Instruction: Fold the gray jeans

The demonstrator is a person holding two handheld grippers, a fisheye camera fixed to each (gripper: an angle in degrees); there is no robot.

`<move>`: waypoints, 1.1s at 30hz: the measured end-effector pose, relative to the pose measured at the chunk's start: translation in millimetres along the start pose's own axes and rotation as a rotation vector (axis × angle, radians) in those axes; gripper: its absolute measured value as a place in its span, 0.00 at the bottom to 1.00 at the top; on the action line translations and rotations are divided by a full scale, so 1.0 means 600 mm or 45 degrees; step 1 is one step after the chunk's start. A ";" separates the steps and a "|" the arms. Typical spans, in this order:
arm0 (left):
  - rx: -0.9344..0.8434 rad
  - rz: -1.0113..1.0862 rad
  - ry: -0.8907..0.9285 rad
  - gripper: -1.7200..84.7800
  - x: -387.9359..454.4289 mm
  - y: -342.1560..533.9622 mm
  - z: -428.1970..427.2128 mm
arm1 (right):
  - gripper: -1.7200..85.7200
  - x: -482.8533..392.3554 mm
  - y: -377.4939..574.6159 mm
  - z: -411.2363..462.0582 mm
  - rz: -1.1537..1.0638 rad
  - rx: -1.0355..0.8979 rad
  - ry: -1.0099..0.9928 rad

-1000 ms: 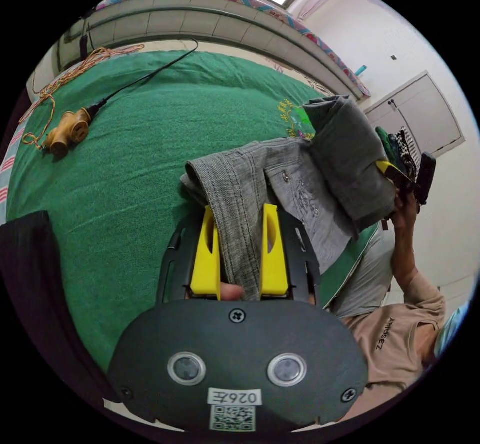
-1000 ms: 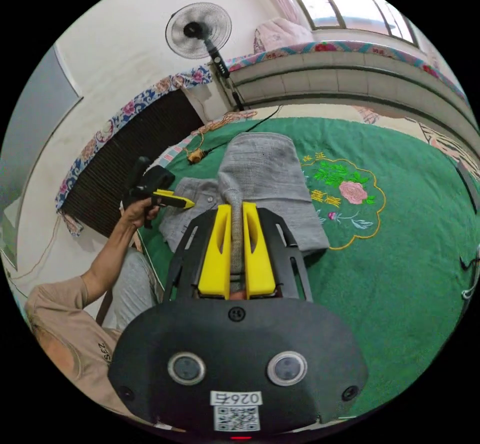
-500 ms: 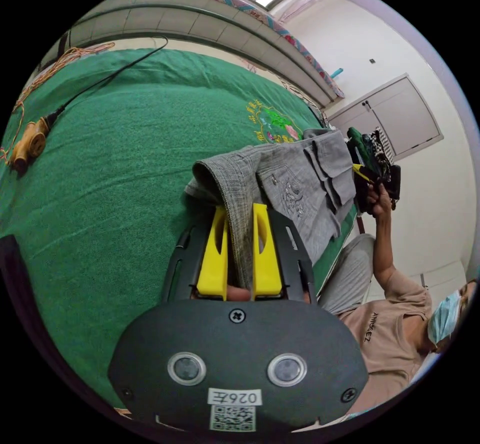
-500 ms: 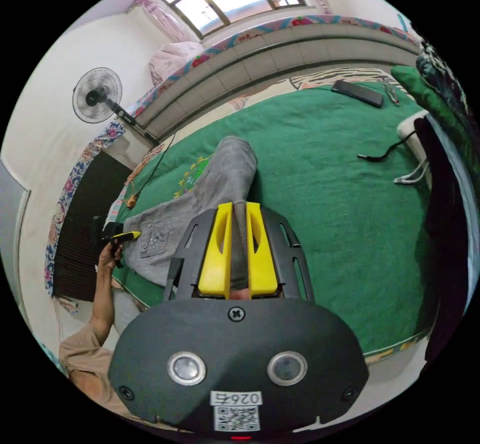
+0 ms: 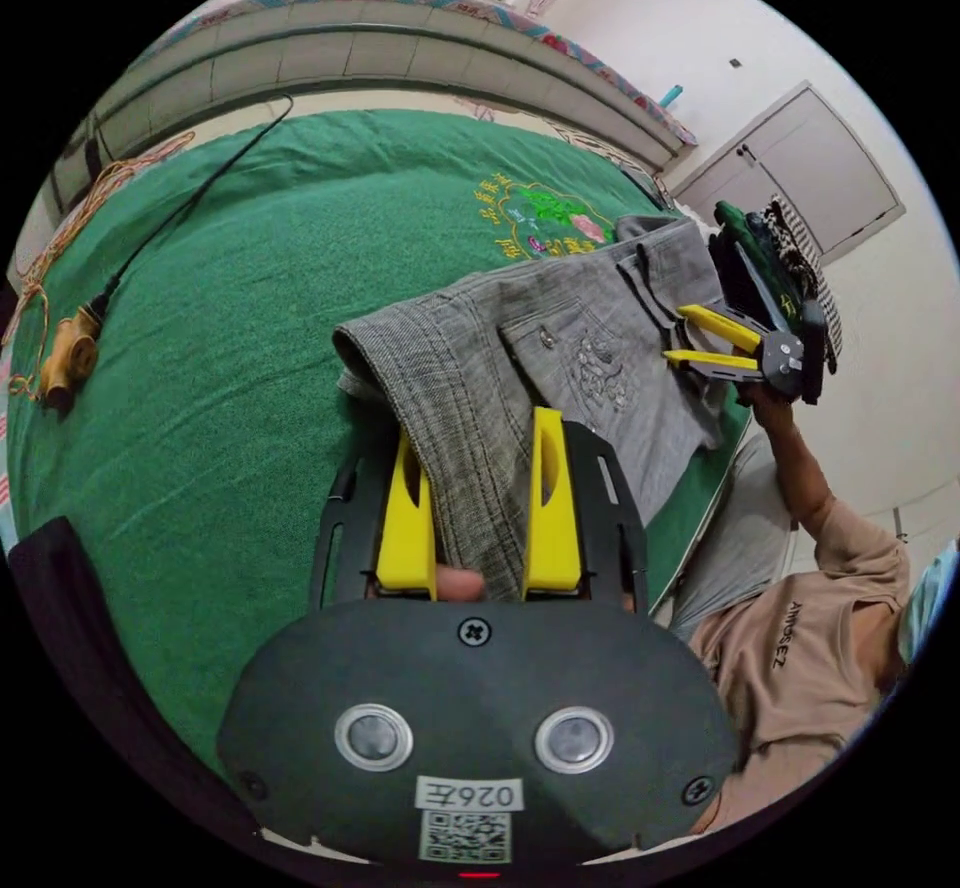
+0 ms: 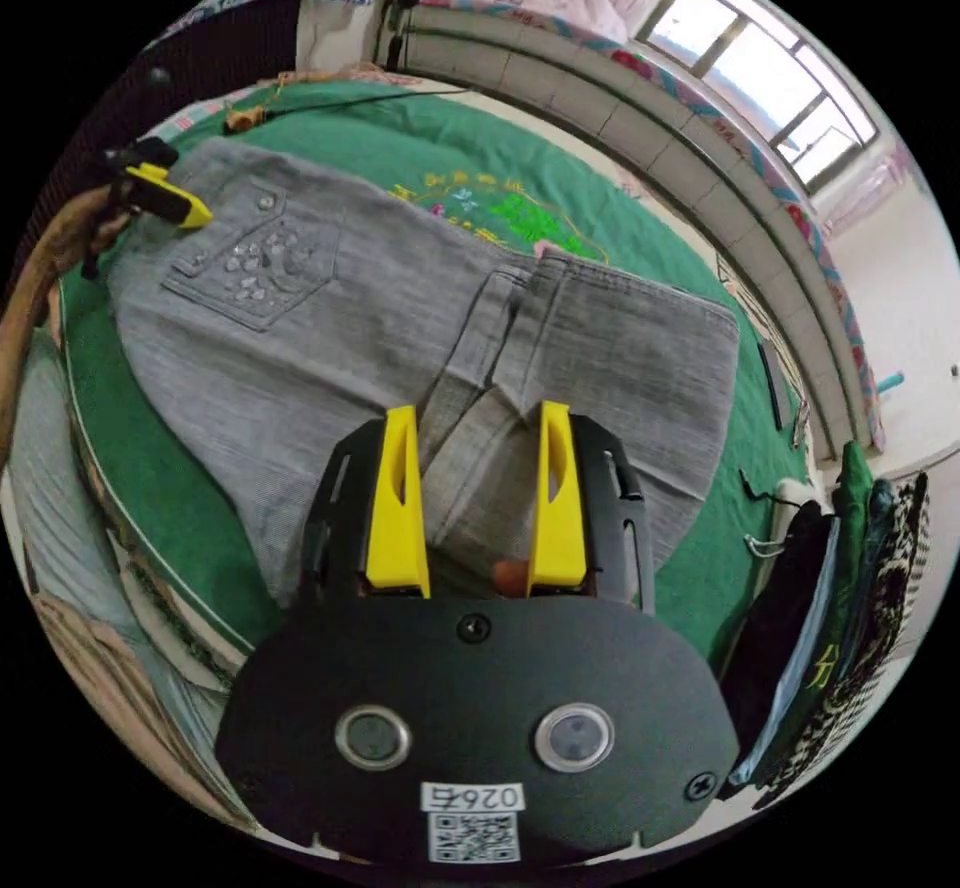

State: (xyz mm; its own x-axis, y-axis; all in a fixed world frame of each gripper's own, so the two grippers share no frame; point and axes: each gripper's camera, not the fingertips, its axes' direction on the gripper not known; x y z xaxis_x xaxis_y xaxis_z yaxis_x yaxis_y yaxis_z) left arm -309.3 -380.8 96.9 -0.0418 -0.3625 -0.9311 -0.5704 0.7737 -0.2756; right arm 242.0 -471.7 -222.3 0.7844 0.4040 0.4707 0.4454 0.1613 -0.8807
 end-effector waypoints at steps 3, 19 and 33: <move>-0.021 0.020 -0.047 0.17 0.011 0.003 -0.009 | 0.16 0.022 -0.004 -0.005 0.055 -0.024 -0.045; 0.401 0.077 0.046 0.10 0.058 0.115 -0.215 | 0.01 0.233 0.132 -0.231 0.462 0.339 -0.016; 0.647 -0.191 -0.653 0.09 0.012 0.188 -0.435 | 0.01 0.474 0.299 -0.428 0.757 0.637 0.454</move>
State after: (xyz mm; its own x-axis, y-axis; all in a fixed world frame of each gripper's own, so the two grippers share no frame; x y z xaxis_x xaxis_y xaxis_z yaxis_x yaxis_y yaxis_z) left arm -588.1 -431.6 121.2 0.4670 -0.2912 -0.8349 -0.0842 0.9253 -0.3698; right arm 655.6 -558.9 -232.5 0.9537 0.2531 -0.1622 -0.2602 0.4248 -0.8671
